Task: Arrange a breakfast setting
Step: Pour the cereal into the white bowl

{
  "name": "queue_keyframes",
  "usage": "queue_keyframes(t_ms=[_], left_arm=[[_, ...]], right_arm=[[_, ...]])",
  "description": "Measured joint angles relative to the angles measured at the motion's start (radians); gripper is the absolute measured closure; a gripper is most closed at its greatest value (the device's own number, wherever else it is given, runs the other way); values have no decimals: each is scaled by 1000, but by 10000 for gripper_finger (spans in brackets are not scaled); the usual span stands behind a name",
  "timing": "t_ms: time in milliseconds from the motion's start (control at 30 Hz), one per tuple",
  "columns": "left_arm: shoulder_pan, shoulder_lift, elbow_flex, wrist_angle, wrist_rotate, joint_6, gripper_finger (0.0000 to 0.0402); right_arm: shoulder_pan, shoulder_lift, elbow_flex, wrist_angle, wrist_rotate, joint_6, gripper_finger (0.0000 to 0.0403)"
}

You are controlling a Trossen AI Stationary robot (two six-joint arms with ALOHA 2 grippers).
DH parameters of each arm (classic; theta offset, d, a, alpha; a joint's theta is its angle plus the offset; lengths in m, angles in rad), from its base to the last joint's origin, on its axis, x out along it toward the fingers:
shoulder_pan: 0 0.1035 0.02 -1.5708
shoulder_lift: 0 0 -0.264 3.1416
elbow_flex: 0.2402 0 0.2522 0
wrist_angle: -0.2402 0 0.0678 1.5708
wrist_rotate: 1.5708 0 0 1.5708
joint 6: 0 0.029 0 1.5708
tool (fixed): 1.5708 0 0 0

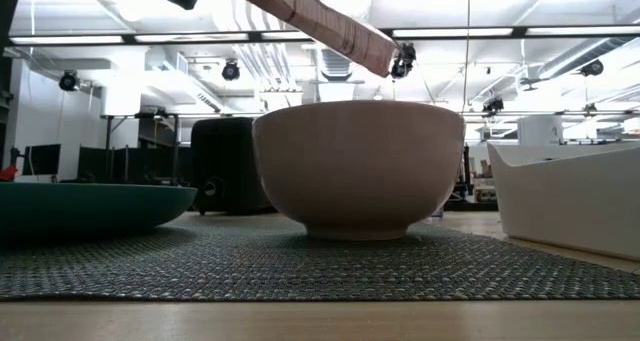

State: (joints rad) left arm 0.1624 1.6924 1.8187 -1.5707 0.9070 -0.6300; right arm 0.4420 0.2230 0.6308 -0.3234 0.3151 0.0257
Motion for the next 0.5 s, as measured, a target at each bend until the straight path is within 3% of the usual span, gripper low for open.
queue_keyframes(t_ms=[500], left_arm=[[0,5,0,0,0,16,402]], right_arm=[[0,0,0,-1,0,0,380]])
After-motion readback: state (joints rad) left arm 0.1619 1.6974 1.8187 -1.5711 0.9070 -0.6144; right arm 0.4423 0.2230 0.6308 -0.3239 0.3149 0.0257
